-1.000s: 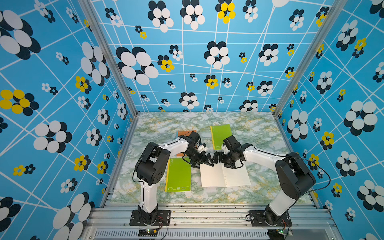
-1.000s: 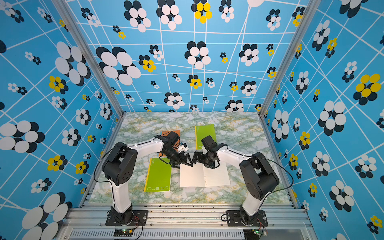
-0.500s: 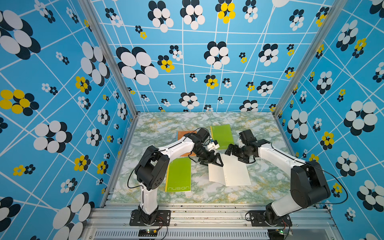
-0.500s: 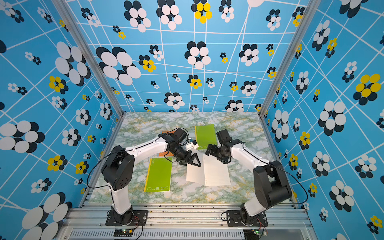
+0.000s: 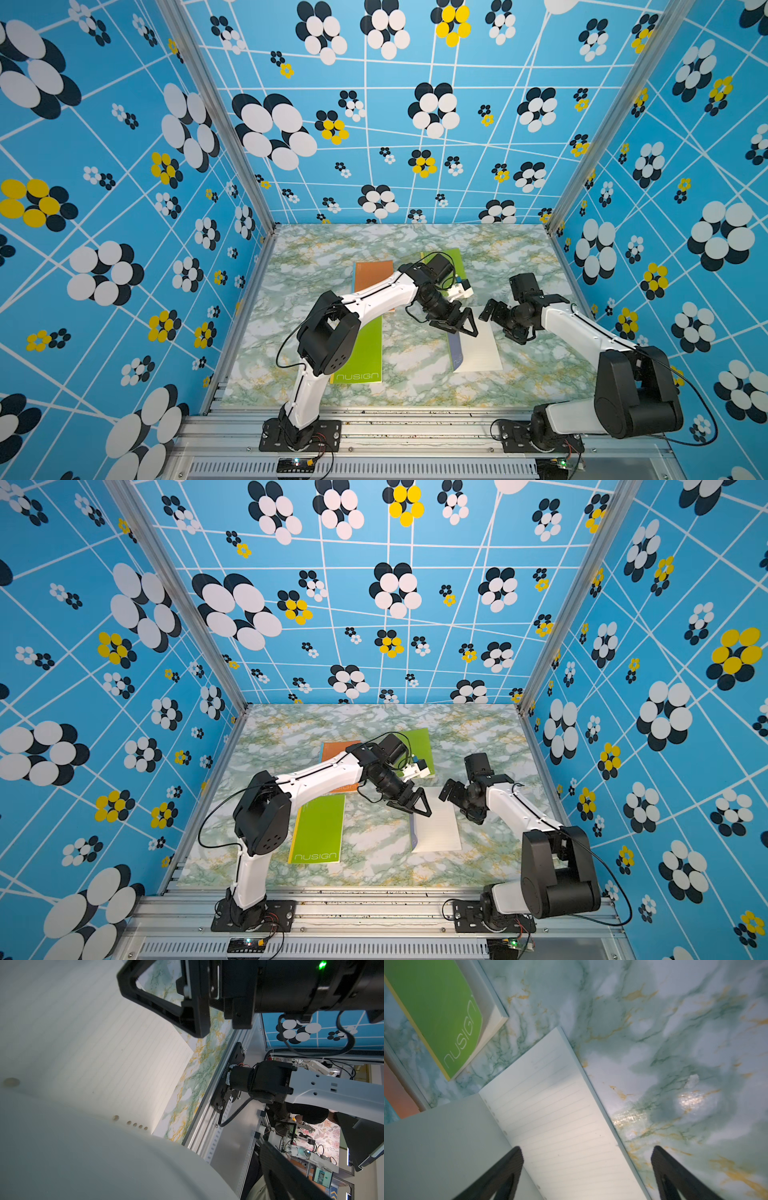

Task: Close the notebook
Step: Close the notebook at the center of the board.

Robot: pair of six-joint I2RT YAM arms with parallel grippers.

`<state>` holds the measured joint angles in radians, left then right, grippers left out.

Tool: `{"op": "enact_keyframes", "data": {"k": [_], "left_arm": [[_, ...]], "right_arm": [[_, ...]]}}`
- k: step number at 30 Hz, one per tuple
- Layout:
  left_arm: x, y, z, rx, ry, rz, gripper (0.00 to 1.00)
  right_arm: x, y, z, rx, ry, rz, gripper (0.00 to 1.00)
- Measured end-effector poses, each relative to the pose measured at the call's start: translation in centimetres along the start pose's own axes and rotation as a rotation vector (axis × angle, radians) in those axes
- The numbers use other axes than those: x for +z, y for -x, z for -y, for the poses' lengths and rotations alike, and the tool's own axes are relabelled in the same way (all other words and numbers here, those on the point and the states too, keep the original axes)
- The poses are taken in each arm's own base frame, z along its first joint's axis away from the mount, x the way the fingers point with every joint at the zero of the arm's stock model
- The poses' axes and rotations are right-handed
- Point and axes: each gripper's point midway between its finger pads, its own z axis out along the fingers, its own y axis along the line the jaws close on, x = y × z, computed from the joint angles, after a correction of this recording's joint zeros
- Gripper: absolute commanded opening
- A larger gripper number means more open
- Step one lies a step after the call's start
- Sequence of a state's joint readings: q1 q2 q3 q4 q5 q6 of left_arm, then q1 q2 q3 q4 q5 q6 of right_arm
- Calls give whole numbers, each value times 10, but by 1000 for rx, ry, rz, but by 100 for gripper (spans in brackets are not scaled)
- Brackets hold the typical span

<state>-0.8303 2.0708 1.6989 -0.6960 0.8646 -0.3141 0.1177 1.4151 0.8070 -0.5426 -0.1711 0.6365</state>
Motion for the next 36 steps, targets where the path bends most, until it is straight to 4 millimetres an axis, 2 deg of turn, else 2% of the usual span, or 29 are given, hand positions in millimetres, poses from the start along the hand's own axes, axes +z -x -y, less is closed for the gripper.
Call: {"op": "enact_keyframes", "data": {"k": [7, 22, 26, 36], "left_arm": [[36, 6, 0, 4, -5, -51, 92], [76, 3, -55, -79, 81, -109, 91], [74, 4, -57, -73, 102, -109, 91], [72, 5, -60, -44, 144, -115, 91]], "right_arm": [[2, 4, 19, 43, -23, 2, 99], [3, 8, 41, 66, -95, 29, 99], [2, 12, 44, 70, -113, 46, 99], [4, 18, 34, 66, -68, 53, 99]]}}
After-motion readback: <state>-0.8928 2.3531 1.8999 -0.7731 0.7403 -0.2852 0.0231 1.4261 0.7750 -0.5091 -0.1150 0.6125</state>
